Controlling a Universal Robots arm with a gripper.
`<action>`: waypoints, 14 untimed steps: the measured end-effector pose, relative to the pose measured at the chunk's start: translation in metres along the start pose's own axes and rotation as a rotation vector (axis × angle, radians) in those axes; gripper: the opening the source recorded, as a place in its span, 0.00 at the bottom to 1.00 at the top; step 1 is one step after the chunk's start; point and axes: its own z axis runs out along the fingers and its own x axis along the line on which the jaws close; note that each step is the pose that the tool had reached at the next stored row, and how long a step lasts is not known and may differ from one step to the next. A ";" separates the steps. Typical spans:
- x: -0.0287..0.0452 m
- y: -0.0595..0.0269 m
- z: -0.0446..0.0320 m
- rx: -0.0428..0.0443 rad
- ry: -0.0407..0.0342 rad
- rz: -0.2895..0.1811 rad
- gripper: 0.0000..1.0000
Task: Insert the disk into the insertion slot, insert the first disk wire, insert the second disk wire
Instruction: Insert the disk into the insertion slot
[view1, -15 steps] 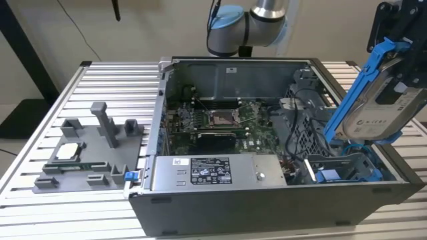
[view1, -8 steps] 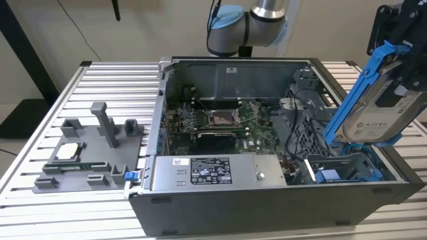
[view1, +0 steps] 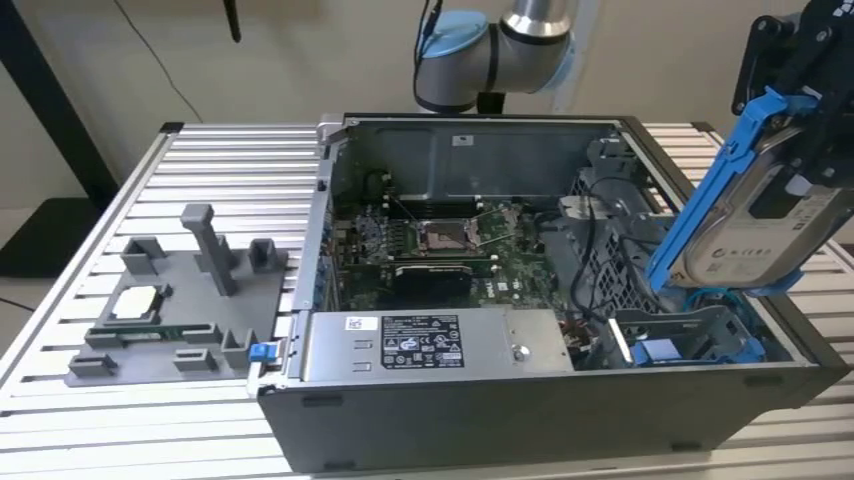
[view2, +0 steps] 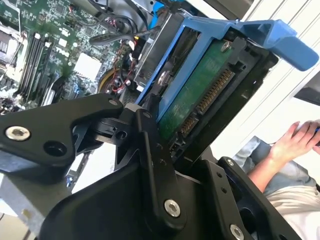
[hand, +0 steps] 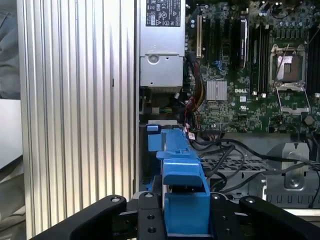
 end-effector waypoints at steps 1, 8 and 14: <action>0.0000 0.0000 0.0015 0.0000 0.0001 0.000 0.00; 0.0002 0.0003 0.0147 -0.0001 0.0003 0.013 0.00; 0.0003 0.0003 0.0166 -0.0001 0.0002 0.021 0.00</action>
